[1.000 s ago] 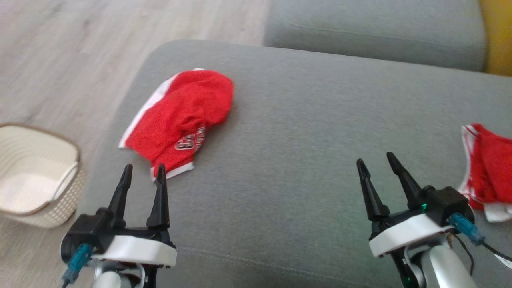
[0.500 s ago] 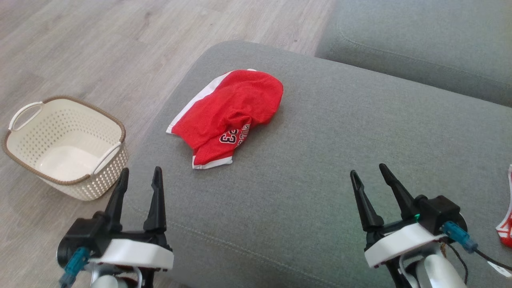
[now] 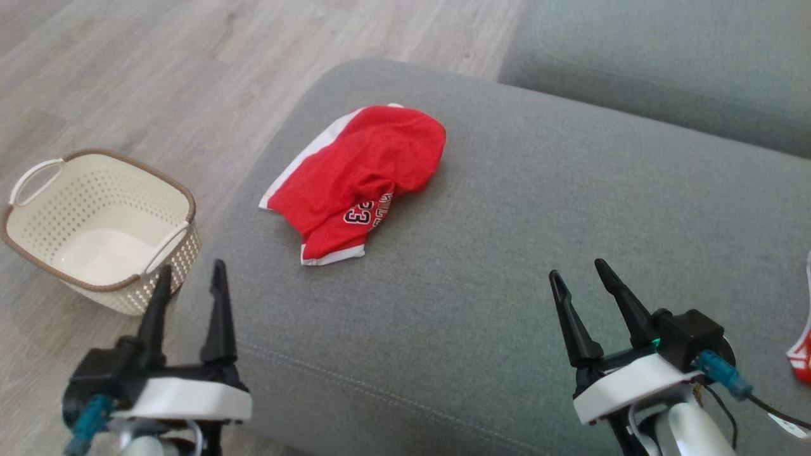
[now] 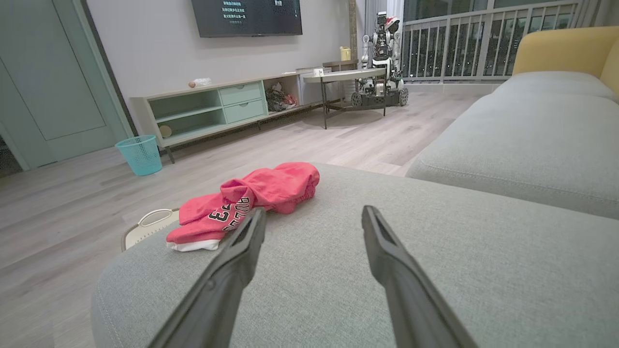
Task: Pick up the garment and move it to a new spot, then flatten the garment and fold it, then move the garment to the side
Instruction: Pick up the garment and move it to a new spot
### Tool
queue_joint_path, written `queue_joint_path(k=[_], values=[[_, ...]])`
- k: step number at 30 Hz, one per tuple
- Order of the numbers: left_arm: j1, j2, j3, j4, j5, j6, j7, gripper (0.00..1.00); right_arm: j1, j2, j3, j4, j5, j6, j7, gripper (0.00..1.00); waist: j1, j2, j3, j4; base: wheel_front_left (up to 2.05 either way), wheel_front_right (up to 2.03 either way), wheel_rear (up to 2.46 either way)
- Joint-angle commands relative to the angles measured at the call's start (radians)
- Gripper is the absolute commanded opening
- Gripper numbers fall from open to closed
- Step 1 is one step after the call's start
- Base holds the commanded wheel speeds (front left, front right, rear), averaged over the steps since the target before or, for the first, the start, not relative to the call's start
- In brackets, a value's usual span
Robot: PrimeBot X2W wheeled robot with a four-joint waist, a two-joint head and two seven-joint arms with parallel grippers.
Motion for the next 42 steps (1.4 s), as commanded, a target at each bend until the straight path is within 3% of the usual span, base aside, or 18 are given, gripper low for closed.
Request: queue_joint_path(k=[1, 8, 11, 16, 25, 34, 42], values=[[-0.061, 0.001, 0.048, -0.043, -0.001, -0.006, -0.005, 1.0, -0.036, 0.001, 0.024, -0.037, 0.003, 0.0, -0.009, 1.0, 0.0001, 0.0, 0.02, -0.014, 0.0, 0.0, 0.0], [-0.187, 0.038, 0.103, 0.057, -0.008, -0.066, -0.005, 1.0, -0.096, 0.001, 0.018, -0.085, -0.073, 0.0, 0.018, 1.0, 0.0001, 0.0, 0.156, -0.071, 0.0, 0.0, 0.0], [-0.274, 0.052, 0.118, 0.122, -0.06, -0.084, 0.0, 1.0, -0.112, 0.001, 0.015, -0.117, -0.103, 0.0, 0.044, 1.0, 0.0001, 0.0, 0.205, -0.092, 0.0, 0.0, 0.0], [-0.457, 0.128, 0.093, 0.256, -0.136, -0.105, 0.096, 1.0, -0.142, -0.009, 0.029, -0.188, -0.134, 0.0, 0.088, 1.0, 0.0001, 0.0, 0.285, -0.125, 0.0, 0.0, 0.0], [-0.743, 0.254, -0.064, 0.492, -0.38, -0.111, 0.306, 1.0, -0.187, -0.03, 0.054, -0.296, -0.151, 0.0, 0.145, 1.0, 0.0001, 0.0, 0.401, -0.178, 0.0, 0.0, 0.0], [-0.899, 0.285, -0.166, 0.675, -0.544, -0.111, 0.387, 1.0, -0.217, -0.042, 0.057, -0.338, -0.16, 0.0, 0.163, 1.0, 0.0001, 0.0, 0.467, -0.221, 0.0, 0.0, 0.0], [-0.997, 0.299, -0.275, 0.825, -0.608, -0.111, 0.436, 1.0, -0.246, -0.047, 0.056, -0.356, -0.164, 0.0, 0.168, 1.0, 0.0001, 0.0, 0.509, -0.254, 0.0, 0.0, 0.0]])
